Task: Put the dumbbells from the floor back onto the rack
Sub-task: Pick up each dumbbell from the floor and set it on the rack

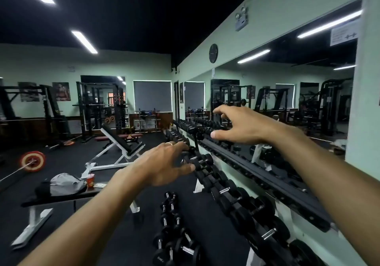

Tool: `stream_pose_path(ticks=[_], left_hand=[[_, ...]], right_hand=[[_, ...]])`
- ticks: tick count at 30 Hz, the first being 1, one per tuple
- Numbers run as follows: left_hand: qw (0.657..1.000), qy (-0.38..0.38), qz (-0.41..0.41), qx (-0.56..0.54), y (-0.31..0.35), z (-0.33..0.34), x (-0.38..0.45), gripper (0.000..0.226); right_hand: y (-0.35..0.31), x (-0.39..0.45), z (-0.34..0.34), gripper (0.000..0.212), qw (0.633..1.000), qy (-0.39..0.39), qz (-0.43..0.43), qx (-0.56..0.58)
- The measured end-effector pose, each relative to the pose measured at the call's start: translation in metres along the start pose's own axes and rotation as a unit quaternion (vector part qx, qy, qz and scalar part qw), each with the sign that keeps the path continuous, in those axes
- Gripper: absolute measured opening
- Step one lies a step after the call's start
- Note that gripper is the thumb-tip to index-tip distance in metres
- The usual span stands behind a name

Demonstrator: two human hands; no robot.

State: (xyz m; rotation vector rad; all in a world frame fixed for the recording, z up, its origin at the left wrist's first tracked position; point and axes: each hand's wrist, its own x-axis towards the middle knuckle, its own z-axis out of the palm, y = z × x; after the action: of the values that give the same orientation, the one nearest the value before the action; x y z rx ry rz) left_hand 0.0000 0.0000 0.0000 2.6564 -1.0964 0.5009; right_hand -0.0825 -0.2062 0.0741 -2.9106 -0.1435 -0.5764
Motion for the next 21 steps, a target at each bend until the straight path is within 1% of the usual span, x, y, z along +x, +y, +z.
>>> stream_pose_path(ticks=[4, 7, 10, 17, 21], left_hand=[[0.999, -0.033, -0.023, 0.009, -0.031, 0.039, 0.019, 0.064], [0.997, -0.063, -0.039, -0.006, -0.07, 0.082, 0.039, 0.068], [0.995, -0.086, -0.045, -0.006, -0.115, 0.121, 0.063, 0.066], [0.982, -0.158, -0.072, -0.073, -0.201, 0.204, 0.121, 0.06], [0.968, -0.2, -0.099, -0.113, -0.242, 0.264, 0.153, 0.057]], right_hand=[[0.007, 0.035, 0.045, 0.075, 1.0, -0.026, -0.001, 0.008], [0.017, 0.075, 0.094, 0.076, 0.999, -0.048, 0.004, 0.01], [0.03, 0.121, 0.147, 0.078, 0.996, -0.082, 0.02, 0.006], [0.057, 0.221, 0.258, 0.075, 0.988, -0.147, 0.049, 0.022], [0.084, 0.274, 0.333, 0.073, 0.978, -0.196, 0.06, 0.034]])
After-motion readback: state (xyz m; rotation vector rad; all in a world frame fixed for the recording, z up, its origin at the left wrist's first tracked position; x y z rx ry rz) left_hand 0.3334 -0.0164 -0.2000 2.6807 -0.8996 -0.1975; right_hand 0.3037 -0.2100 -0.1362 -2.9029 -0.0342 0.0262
